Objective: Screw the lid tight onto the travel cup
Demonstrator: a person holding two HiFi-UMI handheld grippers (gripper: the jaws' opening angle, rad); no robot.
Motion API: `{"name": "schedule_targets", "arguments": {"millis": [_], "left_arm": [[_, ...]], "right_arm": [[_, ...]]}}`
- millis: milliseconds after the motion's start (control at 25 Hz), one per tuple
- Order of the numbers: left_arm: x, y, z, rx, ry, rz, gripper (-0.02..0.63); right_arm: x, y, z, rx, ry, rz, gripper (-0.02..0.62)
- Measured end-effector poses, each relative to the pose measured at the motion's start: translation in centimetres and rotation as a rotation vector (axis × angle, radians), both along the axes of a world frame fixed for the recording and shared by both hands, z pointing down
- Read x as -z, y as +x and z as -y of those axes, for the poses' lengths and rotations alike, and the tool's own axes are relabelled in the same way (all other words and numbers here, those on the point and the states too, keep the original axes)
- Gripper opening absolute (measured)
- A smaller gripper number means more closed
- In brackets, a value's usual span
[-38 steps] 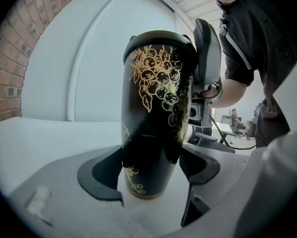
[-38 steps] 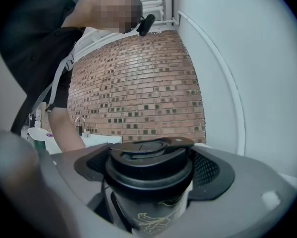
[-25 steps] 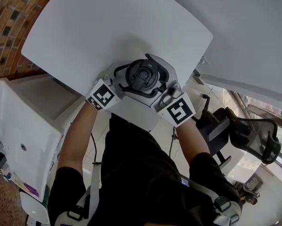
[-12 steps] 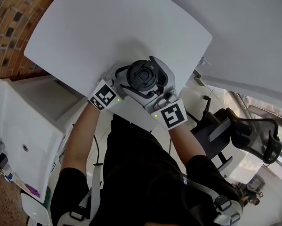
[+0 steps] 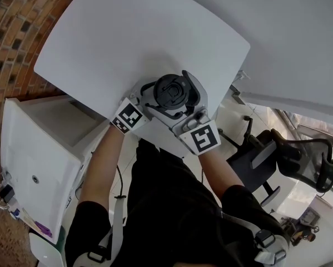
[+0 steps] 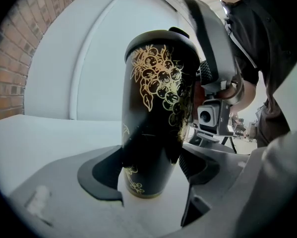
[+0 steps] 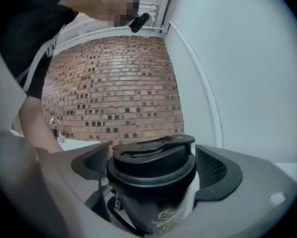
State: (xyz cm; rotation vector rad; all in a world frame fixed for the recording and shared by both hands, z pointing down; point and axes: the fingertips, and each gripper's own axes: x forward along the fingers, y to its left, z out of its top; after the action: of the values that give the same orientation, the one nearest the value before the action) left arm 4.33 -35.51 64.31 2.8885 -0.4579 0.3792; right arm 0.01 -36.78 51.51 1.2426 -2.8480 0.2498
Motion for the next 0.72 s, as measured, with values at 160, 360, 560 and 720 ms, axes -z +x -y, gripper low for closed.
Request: {"name": "schedule_targets", "arguments": {"millis": [160, 360, 560, 720], "left_arm": [[0.0, 0.1, -0.1, 0.004, -0.008, -0.002, 0.362], [0.0, 0.0, 0.1, 0.005, -0.002, 0.003, 0.362], [-0.1, 0.0, 0.1, 0.011, -0.006, 0.002, 0.362], [-0.1, -0.1, 0.1, 0.017, -0.009, 0.001, 0.362]], "right_arm": [[1.0, 0.1, -0.7, 0.257, -0.017, 0.011, 0.548], [1.3, -0.8, -0.8, 0.483, 0.081, -0.153, 0.541], [1.3, -1.4, -0.8, 0.472, 0.091, -0.125, 0.486], [1.3, -1.2, -0.6, 0.404, 0.079, -0.090, 0.485]]}}
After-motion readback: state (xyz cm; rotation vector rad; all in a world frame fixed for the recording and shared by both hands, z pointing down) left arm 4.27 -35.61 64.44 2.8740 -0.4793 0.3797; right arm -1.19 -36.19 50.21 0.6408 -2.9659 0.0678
